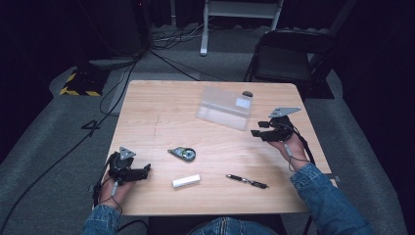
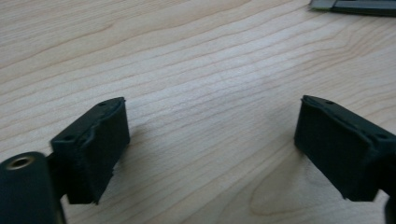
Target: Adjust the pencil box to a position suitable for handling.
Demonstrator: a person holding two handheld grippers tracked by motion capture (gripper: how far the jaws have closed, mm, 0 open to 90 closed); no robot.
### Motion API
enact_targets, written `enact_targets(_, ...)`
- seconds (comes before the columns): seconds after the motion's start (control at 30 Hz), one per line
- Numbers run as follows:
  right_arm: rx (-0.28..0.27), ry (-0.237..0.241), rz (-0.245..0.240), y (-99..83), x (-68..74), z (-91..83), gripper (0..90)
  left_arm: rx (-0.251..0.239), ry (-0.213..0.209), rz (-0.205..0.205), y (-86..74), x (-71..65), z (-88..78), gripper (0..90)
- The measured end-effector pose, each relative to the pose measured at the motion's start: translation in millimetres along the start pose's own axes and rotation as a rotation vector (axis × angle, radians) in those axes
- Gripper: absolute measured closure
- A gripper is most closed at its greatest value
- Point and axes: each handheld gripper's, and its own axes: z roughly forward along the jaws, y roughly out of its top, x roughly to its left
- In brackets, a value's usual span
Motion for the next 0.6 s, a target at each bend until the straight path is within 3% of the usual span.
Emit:
enact_targets(0.27,0.047,0.055,-0.026,21.8,-0.5,32.8,49.3,-0.003,-0.003,-0.003,-2.0,-2.4,-1.8,15.1)
enact_targets(0.47,0.032,0.095,-0.053,25.8,-1.2,53.1,56.5,0.0,-0.007,0.007,-2.7,-2.5,-2.8,15.1)
enact_targets(0.53,0.028,0.09,-0.061,26.0,-1.0,55.8,56.8,0.0,-0.007,0.007,-2.7,-2.5,-2.8,15.1)
enact_targets(0.6,0.035,0.052,-0.079,26.7,-0.9,62.8,61.7,0.0,-0.007,0.007,-2.7,-2.5,-2.8,15.1)
